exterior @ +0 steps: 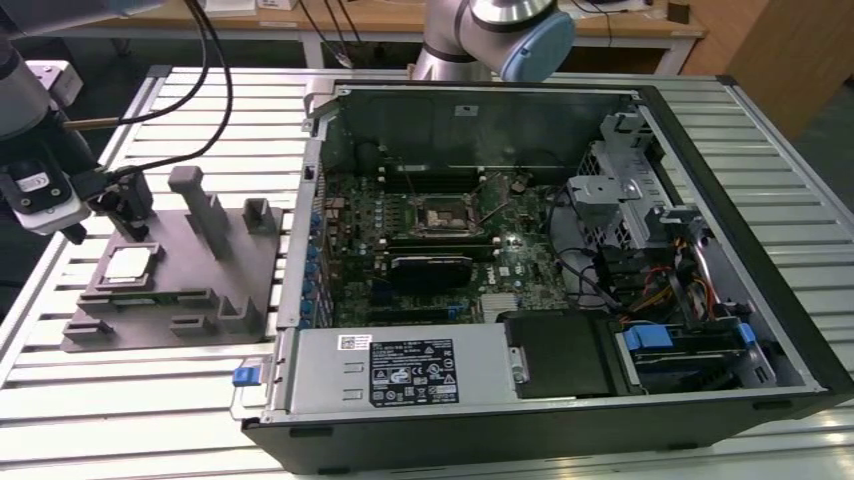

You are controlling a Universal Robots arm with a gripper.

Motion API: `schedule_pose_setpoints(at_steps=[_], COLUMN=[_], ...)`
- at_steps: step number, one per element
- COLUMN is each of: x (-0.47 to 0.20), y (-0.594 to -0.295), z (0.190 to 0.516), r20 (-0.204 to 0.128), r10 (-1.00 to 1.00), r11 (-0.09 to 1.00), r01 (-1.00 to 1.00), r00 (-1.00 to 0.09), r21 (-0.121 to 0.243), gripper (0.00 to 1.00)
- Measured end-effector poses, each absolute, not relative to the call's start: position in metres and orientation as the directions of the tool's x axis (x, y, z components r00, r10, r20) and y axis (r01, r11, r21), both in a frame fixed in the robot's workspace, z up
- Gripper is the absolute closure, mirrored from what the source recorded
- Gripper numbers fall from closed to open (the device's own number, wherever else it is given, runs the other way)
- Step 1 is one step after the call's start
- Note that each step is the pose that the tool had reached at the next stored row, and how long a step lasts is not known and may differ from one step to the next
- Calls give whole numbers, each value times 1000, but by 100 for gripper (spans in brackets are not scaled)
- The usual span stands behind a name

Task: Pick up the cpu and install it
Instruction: 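Pick up the cpu and move it towards the insertion slot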

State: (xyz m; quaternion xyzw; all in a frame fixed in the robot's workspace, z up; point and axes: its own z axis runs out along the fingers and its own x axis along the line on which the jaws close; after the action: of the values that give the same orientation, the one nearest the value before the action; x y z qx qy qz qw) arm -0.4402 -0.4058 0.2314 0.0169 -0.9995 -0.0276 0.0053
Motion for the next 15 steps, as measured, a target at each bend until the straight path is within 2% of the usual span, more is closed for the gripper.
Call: schedule_pose_setpoints(at_steps=[15], x=[-443], y=[-406], z=[212], r20=[9], r10=[-34], r11=[998], r01=[-34], r00=[-999], r21=[45], gripper=[29])
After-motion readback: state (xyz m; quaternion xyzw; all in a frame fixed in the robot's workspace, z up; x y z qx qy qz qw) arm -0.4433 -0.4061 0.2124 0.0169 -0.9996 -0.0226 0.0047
